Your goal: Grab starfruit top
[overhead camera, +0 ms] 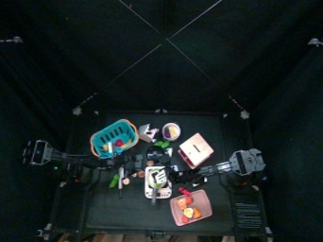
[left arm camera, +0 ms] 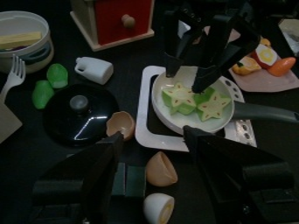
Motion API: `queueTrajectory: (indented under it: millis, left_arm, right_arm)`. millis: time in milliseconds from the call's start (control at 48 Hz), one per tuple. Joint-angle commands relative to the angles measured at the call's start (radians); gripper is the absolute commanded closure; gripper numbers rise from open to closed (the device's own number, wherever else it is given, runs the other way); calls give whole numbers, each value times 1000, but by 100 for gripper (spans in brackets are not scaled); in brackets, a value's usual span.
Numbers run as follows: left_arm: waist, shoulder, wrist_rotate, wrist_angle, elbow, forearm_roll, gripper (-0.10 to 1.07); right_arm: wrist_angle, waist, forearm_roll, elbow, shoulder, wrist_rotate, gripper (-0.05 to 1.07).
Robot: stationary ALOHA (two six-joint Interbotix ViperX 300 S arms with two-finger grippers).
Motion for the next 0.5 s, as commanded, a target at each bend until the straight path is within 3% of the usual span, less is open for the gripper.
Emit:
queueTrajectory:
  millis: [0,479]
  left_arm:
    - [3,-2,2,-3,-9,2,5]
    - [3,-2,2,-3,-9,2,5]
  right_arm:
    - [-3,9,-28,0,-60,-29,13]
    - [-5,109,21,74,-135,-537,13]
